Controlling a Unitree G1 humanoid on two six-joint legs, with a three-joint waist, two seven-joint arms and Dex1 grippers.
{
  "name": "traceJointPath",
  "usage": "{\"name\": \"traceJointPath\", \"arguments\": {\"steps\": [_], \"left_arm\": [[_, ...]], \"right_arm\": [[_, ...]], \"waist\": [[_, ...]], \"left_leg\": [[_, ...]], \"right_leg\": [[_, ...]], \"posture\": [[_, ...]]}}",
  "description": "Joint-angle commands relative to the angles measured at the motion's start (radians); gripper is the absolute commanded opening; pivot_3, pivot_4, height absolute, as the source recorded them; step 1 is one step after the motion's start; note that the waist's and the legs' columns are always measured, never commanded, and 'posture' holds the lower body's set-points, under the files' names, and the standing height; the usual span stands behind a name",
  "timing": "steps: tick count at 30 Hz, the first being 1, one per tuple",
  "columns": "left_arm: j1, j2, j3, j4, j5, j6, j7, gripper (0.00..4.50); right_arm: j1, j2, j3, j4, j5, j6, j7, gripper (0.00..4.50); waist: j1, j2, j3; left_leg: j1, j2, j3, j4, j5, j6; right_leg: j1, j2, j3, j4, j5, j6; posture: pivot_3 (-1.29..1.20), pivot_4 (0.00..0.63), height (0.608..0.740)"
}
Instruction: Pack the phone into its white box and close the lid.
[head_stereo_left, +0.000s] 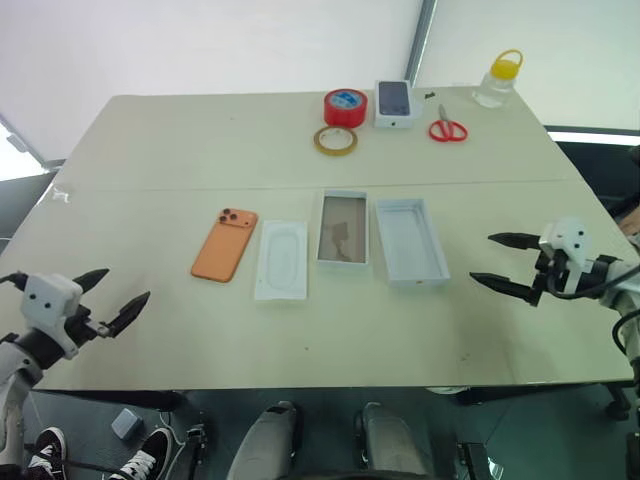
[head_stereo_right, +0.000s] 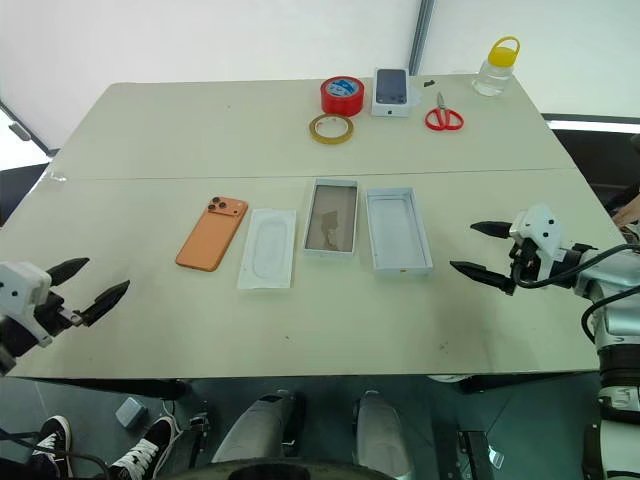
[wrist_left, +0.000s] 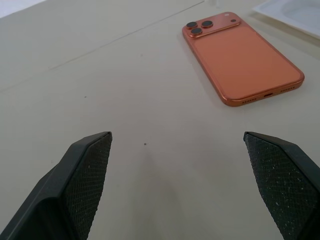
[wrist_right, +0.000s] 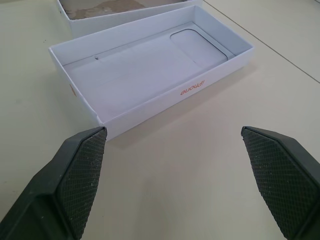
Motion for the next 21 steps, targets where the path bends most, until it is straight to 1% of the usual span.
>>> {"name": "traceJointPath", "arguments": {"steps": [1,9,12,18,21], "left_arm": [[0.002,0.006,0.046,-0.026,-0.016,-0.002,0.013,4.44],[0.014,0.014,0.034,-0.06,-0.015,0.029,-0.004,4.44],[0.017,0.011,0.026,-0.055,0.004,0.005,-0.011,4.44],[0.002,-0.004,0.034,-0.055,-0.01,-0.031,-0.024,4.44],[-0.012,-0.002,0.021,-0.054,-0.001,-0.014,-0.011,4.44]], "right_arm": [[-0.006,-0.023,-0.032,-0.018,0.012,-0.008,0.003,4.5],[-0.011,-0.018,-0.027,-0.024,0.008,-0.013,0.001,4.5],[-0.01,-0.019,-0.027,-0.022,0.006,-0.016,0.002,4.5],[-0.007,-0.013,-0.024,-0.024,0.004,-0.02,0.0,4.5],[-0.012,-0.01,-0.02,-0.022,0.002,-0.023,-0.003,4.5]], "waist": [[0.0,0.0,0.0],[0.0,0.0,0.0],[-0.002,0.0,0.0],[0.001,0.0,0.0],[0.001,0.0,0.0]], "left_leg": [[0.0,0.0,0.0,0.0,0.0,0.0],[0.0,0.0,0.0,0.0,0.0,0.0],[0.0,0.0,0.0,0.0,0.0,0.0],[0.0,0.0,0.0,0.0,0.0,0.0],[0.0,0.0,0.0,0.0,0.0,0.0]], "right_leg": [[0.0,0.0,0.0,0.0,0.0,0.0],[0.0,0.0,0.0,0.0,0.0,0.0],[0.0,0.0,0.0,0.0,0.0,0.0],[0.0,0.0,0.0,0.0,0.0,0.0],[0.0,0.0,0.0,0.0,0.0,0.0]], "posture": [[0.0,0.15,0.74],[0.0,0.15,0.74],[0.0,0.15,0.74],[0.0,0.15,0.74],[0.0,0.15,0.74]]}}
